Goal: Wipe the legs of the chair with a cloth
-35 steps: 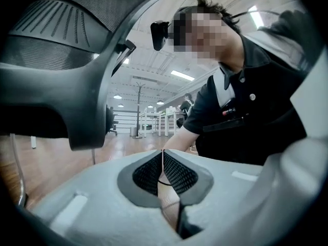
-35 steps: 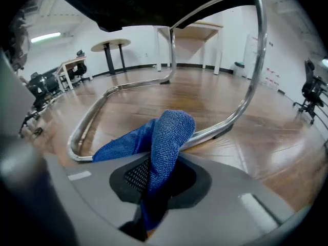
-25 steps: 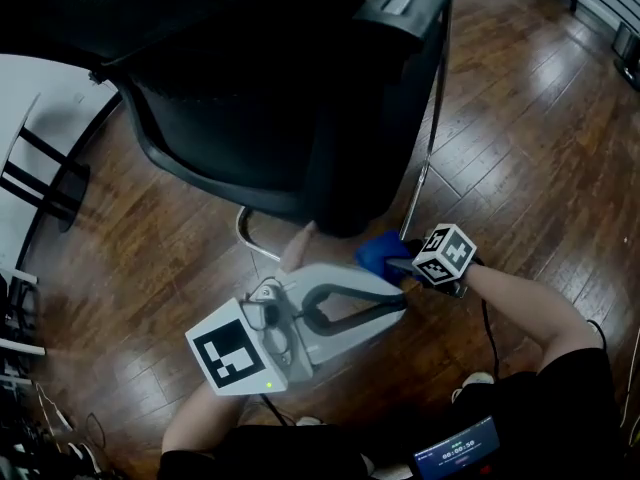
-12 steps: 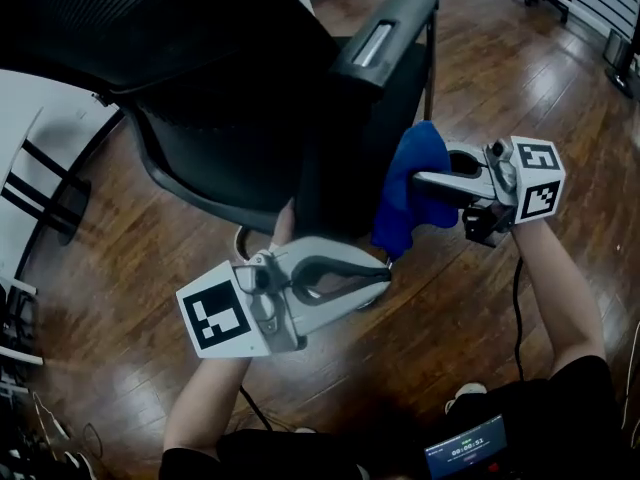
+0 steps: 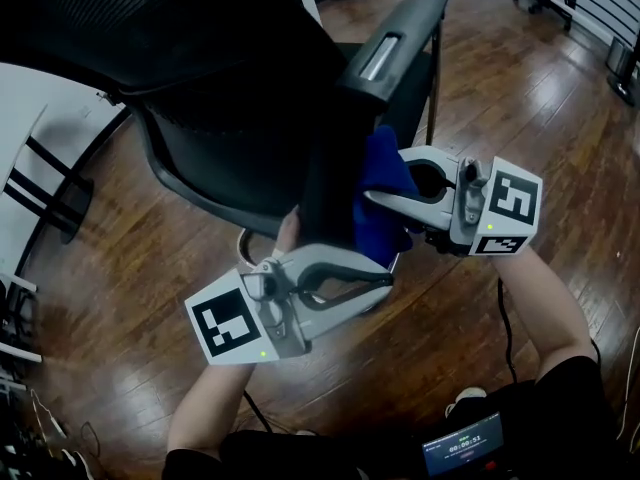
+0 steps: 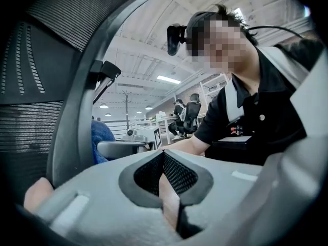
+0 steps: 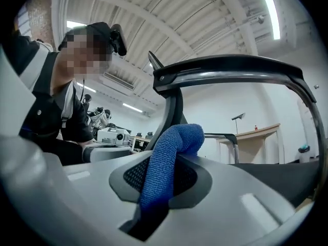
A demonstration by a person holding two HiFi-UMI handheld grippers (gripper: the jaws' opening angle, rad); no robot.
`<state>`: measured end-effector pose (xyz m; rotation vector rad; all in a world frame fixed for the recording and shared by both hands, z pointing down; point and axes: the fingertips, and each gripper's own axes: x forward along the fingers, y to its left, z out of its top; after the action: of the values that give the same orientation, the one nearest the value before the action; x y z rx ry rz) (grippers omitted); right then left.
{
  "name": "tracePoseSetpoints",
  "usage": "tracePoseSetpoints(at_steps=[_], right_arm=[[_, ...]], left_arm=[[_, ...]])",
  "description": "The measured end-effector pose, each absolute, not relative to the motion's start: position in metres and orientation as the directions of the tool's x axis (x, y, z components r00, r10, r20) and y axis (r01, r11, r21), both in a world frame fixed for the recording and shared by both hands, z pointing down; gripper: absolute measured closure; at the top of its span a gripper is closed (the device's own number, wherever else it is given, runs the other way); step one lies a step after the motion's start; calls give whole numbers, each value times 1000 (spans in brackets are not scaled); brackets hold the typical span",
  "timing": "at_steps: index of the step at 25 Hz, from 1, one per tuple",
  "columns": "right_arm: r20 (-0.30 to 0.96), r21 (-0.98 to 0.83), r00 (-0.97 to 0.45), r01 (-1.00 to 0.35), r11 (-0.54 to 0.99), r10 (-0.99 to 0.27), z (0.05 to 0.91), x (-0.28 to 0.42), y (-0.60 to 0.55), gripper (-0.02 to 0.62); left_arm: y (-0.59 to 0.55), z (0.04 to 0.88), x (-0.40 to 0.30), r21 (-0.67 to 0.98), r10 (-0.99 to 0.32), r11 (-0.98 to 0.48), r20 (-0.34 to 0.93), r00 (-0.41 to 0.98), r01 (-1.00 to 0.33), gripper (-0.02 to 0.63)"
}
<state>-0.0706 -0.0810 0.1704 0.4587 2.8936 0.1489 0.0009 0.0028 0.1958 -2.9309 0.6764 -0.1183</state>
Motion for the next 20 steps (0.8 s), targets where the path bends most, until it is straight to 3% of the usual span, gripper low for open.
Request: tracePoseSetpoints(at_steps=[5, 11, 15, 20], right_arm=[[-208, 128, -934, 267, 955, 290, 173, -99, -34, 532], [-145, 124, -953, 250, 960, 267, 184, -189, 49, 531], [-160, 85, -937, 301, 950, 311, 176, -248, 86, 537], [-232, 171, -896, 345, 923, 378, 187, -225, 85, 537]], left_arm=[[38, 198, -29, -108, -468, -880, 28, 883, -463, 606], [77, 207, -118, -239, -740, -666, 89, 667, -707, 606], [107, 208, -172, -241, -820, -568, 79, 567, -787, 606], [99, 207, -174, -267, -856, -509, 55, 514, -818, 606]])
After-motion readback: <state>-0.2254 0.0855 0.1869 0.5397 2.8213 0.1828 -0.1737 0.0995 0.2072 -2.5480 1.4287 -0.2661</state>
